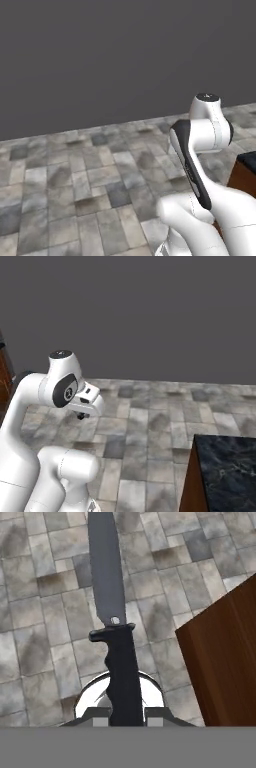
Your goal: Retrieve the butter from the fridge and place it on a plate on the dining table. Then retrieve the butter knife by the fridge and place it near the plate.
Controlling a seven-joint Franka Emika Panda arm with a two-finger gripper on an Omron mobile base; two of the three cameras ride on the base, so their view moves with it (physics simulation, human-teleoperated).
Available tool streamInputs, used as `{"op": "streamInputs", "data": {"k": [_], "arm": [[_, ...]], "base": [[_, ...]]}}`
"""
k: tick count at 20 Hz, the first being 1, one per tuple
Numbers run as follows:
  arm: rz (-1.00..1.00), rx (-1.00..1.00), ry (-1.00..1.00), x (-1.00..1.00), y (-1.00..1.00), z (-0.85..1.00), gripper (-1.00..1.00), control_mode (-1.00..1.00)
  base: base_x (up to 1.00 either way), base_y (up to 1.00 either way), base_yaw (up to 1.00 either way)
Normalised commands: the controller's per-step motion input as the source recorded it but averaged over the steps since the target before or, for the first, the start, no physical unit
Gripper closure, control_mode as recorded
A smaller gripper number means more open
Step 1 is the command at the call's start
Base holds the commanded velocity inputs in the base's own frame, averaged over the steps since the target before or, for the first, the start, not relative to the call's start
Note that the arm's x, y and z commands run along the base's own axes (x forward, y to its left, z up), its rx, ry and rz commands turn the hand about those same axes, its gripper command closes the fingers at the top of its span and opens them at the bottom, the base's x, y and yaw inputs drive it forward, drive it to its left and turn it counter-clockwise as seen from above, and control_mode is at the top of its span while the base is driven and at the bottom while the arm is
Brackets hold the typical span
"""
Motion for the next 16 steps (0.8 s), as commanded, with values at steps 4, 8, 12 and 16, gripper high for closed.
{"op": "streamInputs", "data": {"k": [4, 8, 12, 16], "arm": [[0.00, 0.00, 0.00, 0.00, 0.00, 0.00, 1.00, 1.00], [0.00, 0.00, 0.00, 0.00, 0.00, 0.00, 1.00, 1.00], [0.00, 0.00, 0.00, 0.00, 0.00, 0.00, 1.00, 1.00], [0.00, 0.00, 0.00, 0.00, 0.00, 0.00, 1.00, 1.00]], "base": [[1.00, 0.20, -0.30], [1.00, 0.28, -0.40], [1.00, 0.38, -0.52], [1.00, 0.49, -0.57]]}}
